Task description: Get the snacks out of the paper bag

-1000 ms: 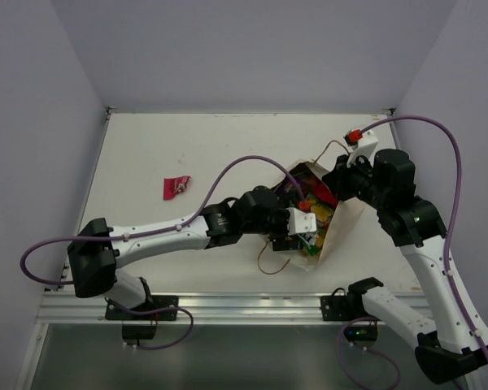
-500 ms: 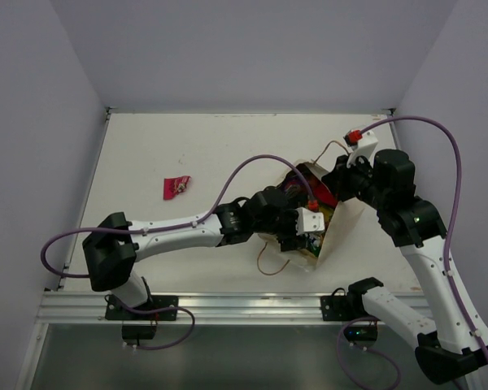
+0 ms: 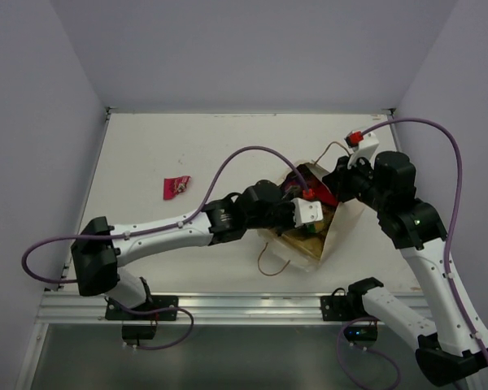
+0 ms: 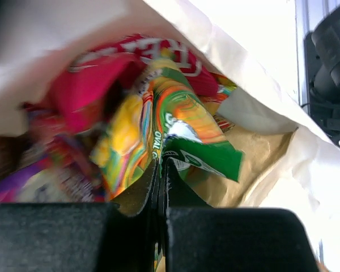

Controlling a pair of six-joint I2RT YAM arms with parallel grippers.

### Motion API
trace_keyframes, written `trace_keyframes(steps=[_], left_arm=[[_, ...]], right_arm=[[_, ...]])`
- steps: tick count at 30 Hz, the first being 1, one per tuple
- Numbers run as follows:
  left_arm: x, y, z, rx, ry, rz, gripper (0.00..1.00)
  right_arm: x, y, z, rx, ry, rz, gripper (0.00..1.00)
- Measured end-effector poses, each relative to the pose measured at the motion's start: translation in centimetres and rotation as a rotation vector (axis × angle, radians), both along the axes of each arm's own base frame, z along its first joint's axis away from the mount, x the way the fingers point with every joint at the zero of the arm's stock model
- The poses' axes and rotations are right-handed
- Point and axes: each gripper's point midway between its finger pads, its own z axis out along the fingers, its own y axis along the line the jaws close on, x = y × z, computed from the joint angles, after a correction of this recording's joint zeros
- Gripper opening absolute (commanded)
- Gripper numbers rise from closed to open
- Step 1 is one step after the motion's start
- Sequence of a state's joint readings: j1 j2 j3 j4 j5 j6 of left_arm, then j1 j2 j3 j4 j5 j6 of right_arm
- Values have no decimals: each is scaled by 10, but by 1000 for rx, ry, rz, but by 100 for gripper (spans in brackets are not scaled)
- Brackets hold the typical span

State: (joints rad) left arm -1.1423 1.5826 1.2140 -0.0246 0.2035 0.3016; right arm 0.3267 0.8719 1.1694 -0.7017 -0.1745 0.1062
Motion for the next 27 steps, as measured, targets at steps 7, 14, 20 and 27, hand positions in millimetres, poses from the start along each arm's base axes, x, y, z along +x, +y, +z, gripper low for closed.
trace_keyframes(steps=[7,14,20,27], left_arm=[[1,61,105,-154,-63,174,0],[20,175,216,-409,-192,535,0],[105,248,189,-322,-249,902,0],[197,243,56,-16,-165,1036,0]], right_arm=[[5,-9,2,-11,-16,-60,0],[7,-12,3,-13,-23,-79,0],[7,-12,2,-13,-23,-78,0],[7,-12,2,-14,-23,-78,0]])
